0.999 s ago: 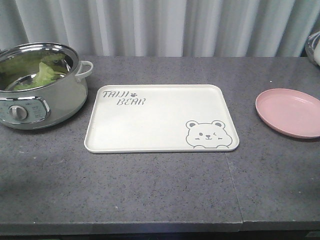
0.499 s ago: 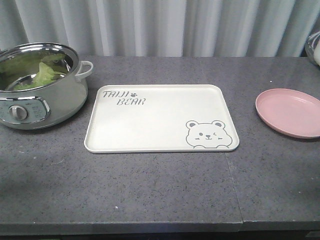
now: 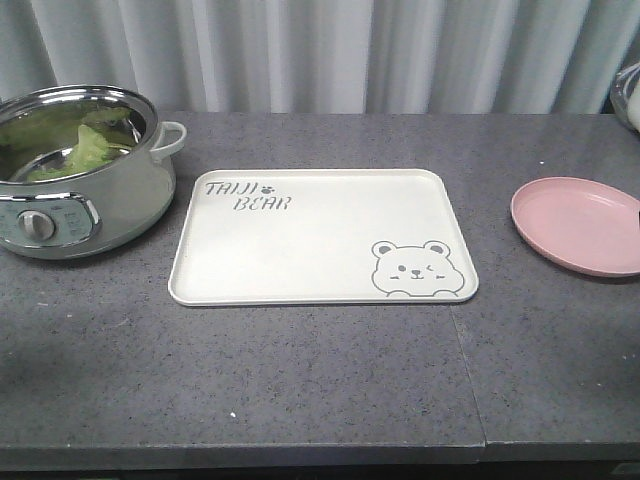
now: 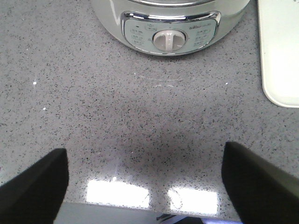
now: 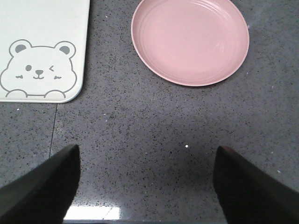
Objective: Transfer vegetables to tray and serve
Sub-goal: 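Lower the left gripper into the white pot onto a lettuce leaf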
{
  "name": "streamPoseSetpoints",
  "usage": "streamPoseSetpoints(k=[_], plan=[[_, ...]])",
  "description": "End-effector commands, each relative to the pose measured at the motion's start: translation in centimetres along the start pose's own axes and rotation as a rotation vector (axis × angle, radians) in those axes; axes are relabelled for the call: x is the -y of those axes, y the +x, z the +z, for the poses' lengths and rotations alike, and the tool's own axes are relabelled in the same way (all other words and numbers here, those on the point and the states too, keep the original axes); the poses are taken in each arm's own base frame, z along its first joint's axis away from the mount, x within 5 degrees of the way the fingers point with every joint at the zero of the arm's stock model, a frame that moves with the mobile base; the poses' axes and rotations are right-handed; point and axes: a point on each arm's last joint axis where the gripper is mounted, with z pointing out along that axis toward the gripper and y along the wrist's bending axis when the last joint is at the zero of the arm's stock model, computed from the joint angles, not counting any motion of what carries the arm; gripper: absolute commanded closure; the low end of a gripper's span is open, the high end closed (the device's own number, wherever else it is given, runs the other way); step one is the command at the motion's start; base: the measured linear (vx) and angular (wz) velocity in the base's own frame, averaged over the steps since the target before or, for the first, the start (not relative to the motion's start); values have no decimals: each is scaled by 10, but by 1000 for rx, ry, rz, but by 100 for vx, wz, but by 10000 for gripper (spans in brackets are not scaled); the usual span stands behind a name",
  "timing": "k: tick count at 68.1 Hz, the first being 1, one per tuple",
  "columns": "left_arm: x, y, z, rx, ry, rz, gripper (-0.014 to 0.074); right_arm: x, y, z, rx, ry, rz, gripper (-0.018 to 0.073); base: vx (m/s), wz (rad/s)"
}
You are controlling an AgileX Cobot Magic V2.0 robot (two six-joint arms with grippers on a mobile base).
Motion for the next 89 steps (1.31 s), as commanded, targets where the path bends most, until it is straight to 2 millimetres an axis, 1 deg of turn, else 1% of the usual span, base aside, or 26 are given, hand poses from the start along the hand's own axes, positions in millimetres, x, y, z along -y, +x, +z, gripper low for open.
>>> streamPoseSetpoints(k=[1, 8, 15, 25, 36, 37, 43, 44, 50, 64, 77, 89], plan=[[-1, -5, -12, 77, 8, -3, -24, 2, -8, -11, 88, 15, -16, -27, 0, 0], [0, -10, -11, 92, 10, 0, 3, 2, -9, -11, 95, 15, -16, -22, 0, 0], [2, -23, -10, 81, 9, 4, 7, 2, -9, -12, 101, 15, -16, -22, 0, 0], [7, -57, -2, 80, 9, 14, 7, 2, -10, -12, 107, 15, -16, -22, 0, 0], [18, -95, 22, 78, 41, 40, 7, 2, -11, -12, 124, 14, -16, -22, 0, 0], [20, -99, 28, 69, 46, 43, 7, 2, -12, -12, 125, 14, -16, -22, 0, 0], [25, -117, 45, 64, 57, 61, 7, 2, -12, -12, 133, 14, -16, -22, 0, 0], [27, -121, 52, 53, 57, 62, 7, 2, -12, -12, 134, 14, -16, -22, 0, 0], [32, -138, 77, 43, 56, 63, 7, 2, -13, -12, 142, 14, -16, -22, 0, 0], [41, -170, 127, 59, 55, 87, 7, 2, -14, -12, 147, 13, -16, -22, 0, 0], [48, -185, 167, 67, 57, 85, 7, 2, -14, -12, 147, 13, -16, -22, 0, 0], [52, -191, 194, 96, 62, 56, 7, 2, -14, -12, 147, 13, -16, -22, 0, 0]])
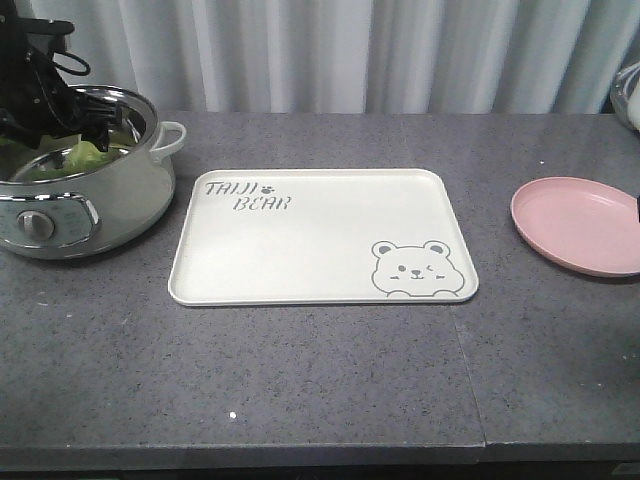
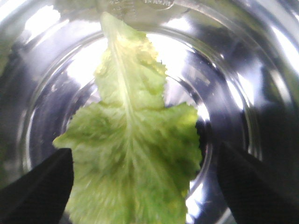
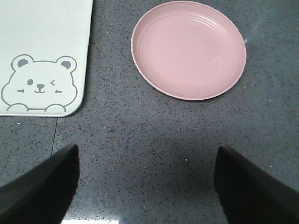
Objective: Transfer vegetables to tray and serve
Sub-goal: 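Lower the left gripper into the white pot onto a lettuce leaf, then grasp the lettuce leaf with the left gripper and lift it out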
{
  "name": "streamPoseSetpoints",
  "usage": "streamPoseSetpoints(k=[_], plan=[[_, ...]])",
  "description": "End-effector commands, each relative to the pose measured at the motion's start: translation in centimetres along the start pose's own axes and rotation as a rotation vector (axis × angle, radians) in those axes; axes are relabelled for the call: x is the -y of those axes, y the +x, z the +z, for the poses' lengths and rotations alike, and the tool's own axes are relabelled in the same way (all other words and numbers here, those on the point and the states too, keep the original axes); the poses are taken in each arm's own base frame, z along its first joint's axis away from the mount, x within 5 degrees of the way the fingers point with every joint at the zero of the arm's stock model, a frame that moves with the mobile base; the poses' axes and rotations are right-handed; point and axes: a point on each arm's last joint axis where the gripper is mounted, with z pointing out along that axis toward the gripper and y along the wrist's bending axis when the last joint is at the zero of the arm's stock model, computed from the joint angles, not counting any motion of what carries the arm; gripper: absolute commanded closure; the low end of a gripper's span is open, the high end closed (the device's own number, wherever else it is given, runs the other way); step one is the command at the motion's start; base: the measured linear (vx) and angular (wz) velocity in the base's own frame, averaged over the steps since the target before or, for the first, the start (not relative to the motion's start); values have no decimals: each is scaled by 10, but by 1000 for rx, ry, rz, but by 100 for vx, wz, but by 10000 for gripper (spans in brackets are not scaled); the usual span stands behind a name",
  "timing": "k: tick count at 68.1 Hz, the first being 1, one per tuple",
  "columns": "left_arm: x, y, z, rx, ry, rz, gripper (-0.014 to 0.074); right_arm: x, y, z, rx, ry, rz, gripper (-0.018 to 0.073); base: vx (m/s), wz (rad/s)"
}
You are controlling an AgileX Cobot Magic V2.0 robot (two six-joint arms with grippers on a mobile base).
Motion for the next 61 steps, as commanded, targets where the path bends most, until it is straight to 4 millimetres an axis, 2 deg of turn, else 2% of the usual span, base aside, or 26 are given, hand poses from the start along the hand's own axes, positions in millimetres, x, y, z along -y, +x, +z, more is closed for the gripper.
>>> streamPoseSetpoints(k=[1, 39, 54, 61], plan=[[1, -16, -29, 165, 15, -27, 7, 2, -10, -11, 100, 12, -15, -22, 0, 0], [2, -17, 16, 153, -7, -36, 7, 2, -10, -11, 100, 12, -17, -22, 0, 0], [2, -15, 24, 134, -11, -56, 12, 2, -10, -11, 100, 12, -17, -22, 0, 0], [2, -15, 24, 132, -11, -56, 49, 2, -10, -11, 100, 12, -17, -22, 0, 0]])
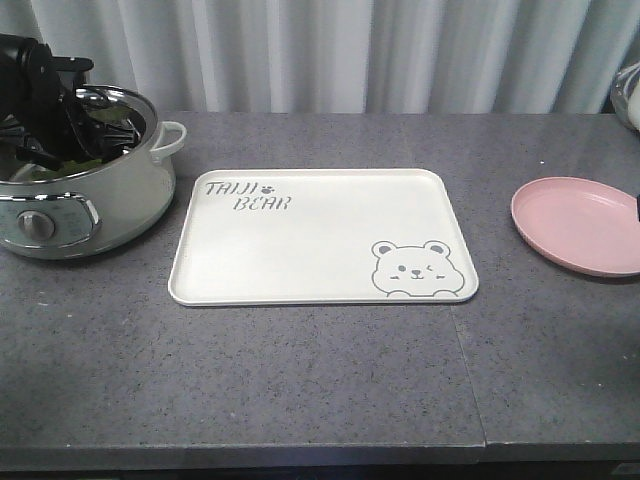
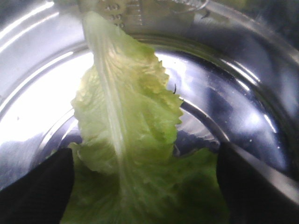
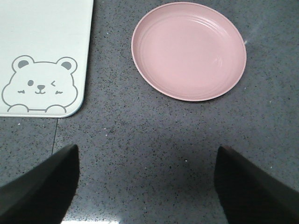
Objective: Transfer vegetables to tray and serve
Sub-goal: 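Grasp the lettuce leaf with the left gripper and lift it out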
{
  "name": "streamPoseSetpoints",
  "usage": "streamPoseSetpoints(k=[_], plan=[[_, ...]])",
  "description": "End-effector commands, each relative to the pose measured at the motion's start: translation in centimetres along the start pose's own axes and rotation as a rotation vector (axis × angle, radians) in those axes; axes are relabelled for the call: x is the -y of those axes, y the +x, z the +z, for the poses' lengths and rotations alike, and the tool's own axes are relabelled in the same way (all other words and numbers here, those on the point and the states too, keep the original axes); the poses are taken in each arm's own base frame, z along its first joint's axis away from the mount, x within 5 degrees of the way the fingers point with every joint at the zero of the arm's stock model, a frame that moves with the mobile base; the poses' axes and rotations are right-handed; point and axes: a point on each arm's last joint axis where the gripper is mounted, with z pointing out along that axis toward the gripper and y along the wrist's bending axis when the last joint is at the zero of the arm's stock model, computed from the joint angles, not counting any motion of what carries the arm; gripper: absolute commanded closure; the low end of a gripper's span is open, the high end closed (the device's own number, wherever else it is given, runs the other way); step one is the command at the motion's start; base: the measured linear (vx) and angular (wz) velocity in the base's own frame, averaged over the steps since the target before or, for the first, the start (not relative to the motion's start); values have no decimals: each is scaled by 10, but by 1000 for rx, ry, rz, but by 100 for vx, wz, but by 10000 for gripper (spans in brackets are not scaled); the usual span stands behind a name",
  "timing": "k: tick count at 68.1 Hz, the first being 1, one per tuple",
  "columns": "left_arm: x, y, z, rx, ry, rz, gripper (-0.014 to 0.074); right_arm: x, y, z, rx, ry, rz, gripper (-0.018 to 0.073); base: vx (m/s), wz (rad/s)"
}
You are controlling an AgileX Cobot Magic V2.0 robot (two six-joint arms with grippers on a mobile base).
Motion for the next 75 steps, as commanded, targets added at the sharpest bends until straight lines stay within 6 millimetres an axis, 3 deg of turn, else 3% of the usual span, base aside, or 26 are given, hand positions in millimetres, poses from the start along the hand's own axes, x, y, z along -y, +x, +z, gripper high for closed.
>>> streamPoseSetpoints(k=[1, 13, 32, 41, 50, 75], plan=[[0, -15, -38, 120, 15, -15, 57, 2, -10, -11, 97, 11, -17, -22, 0, 0], [0, -15, -38, 119, 15, -17, 226, 2, -10, -11, 97, 11, -17, -22, 0, 0], [0, -15, -38, 121, 14, -17, 605, 2, -10, -11, 97, 11, -17, -22, 0, 0], [0, -16, -41, 127, 15, -17, 605, 2, -10, -11, 97, 11, -17, -22, 0, 0], [-1, -18, -59, 158, 18, -21, 604, 2, -10, -11, 97, 11, -17, -22, 0, 0], [-4, -18, -161, 284, 112, -21, 604, 2, -10, -11, 97, 10, -16, -22, 0, 0]])
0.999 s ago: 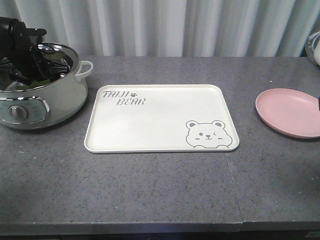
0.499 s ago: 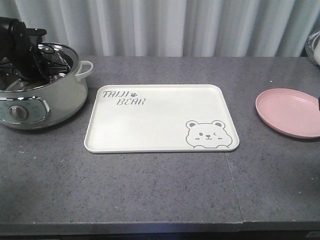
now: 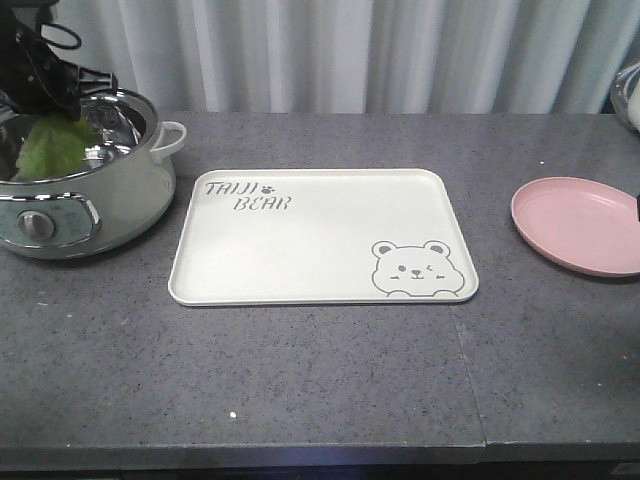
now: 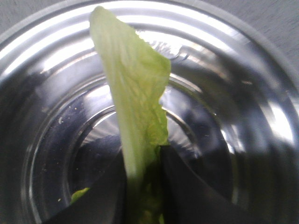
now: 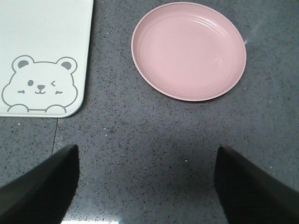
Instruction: Transfer vegetables to tray and serve
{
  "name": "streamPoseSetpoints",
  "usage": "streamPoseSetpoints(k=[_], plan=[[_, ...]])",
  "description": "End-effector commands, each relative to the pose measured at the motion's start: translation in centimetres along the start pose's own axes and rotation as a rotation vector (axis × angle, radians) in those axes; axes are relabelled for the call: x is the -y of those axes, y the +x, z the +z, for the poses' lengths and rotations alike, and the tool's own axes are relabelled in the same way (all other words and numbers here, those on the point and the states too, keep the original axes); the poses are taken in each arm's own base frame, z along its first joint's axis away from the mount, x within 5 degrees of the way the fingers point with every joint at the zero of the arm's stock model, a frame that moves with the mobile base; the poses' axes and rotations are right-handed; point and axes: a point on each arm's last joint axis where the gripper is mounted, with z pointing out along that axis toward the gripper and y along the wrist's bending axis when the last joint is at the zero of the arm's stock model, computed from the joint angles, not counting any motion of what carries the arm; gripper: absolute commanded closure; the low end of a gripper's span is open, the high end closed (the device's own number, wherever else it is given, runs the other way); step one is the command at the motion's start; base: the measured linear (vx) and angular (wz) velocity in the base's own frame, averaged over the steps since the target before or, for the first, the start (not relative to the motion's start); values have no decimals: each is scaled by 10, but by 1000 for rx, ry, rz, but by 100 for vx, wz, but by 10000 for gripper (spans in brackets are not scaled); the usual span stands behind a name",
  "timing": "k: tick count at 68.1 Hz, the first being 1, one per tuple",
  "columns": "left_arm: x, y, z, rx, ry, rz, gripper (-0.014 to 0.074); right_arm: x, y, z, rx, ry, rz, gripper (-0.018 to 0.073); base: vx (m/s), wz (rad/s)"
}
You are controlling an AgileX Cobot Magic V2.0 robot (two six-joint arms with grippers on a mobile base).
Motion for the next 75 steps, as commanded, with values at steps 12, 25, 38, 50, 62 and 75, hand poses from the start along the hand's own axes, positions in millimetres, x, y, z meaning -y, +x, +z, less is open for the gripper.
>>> streamPoseSetpoints(k=[12, 25, 38, 50, 62, 75], plan=[[12, -12, -113, 189, 192, 8, 604, 1, -10, -11, 97, 9, -15, -22, 0, 0], [33, -7, -145, 200, 449, 16, 604, 0, -10, -11, 97, -4, -9, -22, 0, 0], [62, -3, -155, 153, 750, 9, 604, -2, -10, -12, 101, -33, 5, -22, 0, 0], [98, 3, -165, 147, 866, 40, 604, -9, -12, -12, 125, -110, -12, -22, 0, 0], [142, 13, -177, 164, 946, 89, 604, -18, -14, -14, 145, -201, -20, -22, 0, 0], [178, 23, -186, 172, 1011, 105, 604, -19, -14, -14, 147, -219, -14, -22, 0, 0]])
